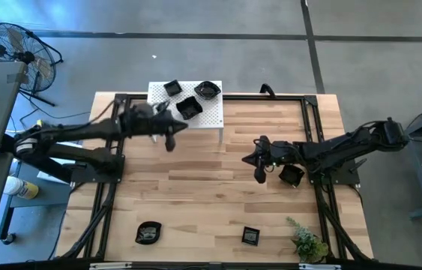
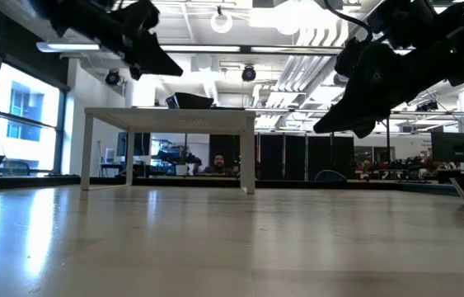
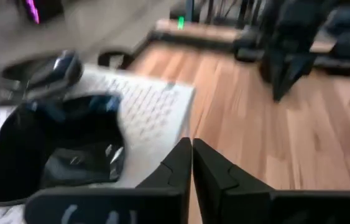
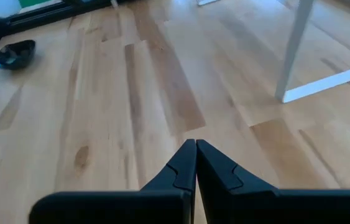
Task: Pick & Place Mini shaped plates
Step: Stack the black square plate on top of the black square plates on the shelf
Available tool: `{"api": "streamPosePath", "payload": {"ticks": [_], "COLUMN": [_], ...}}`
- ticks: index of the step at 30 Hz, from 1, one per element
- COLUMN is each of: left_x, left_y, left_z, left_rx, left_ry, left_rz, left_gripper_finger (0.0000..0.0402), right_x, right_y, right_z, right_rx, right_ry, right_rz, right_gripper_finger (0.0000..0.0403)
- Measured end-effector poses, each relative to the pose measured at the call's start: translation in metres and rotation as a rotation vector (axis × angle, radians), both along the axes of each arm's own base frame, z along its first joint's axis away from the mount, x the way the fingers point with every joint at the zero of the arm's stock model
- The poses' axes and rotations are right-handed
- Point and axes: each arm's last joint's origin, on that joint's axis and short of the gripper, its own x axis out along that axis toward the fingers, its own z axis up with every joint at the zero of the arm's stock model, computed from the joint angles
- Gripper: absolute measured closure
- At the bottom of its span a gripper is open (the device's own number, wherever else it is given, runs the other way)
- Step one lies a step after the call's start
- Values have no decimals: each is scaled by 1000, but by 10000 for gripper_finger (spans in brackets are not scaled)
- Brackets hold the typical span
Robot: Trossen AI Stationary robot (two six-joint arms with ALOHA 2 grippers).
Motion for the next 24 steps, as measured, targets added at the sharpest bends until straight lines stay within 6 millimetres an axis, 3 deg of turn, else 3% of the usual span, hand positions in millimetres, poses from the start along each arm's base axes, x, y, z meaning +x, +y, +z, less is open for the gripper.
{"api": "streamPosePath", "payload": {"ticks": [5,11,16,24], "left_x": [-3,-17,-22,-22], "left_y": [-24,-33,-34,-34], "left_z": [-34,-77,-88,-91], "left_rx": [86,123,118,108], "left_ry": [-215,-359,-367,-340], "left_rz": [-74,-92,-90,-98], "left_gripper_finger": [397,397,397,396], "right_x": [5,7,0,-11], "right_y": [15,41,66,102], "right_z": [9,24,26,17], "right_rx": [59,185,321,512], "right_ry": [69,238,297,402], "right_rz": [30,24,12,35], "right_gripper_finger": [396,396,386,325]}}
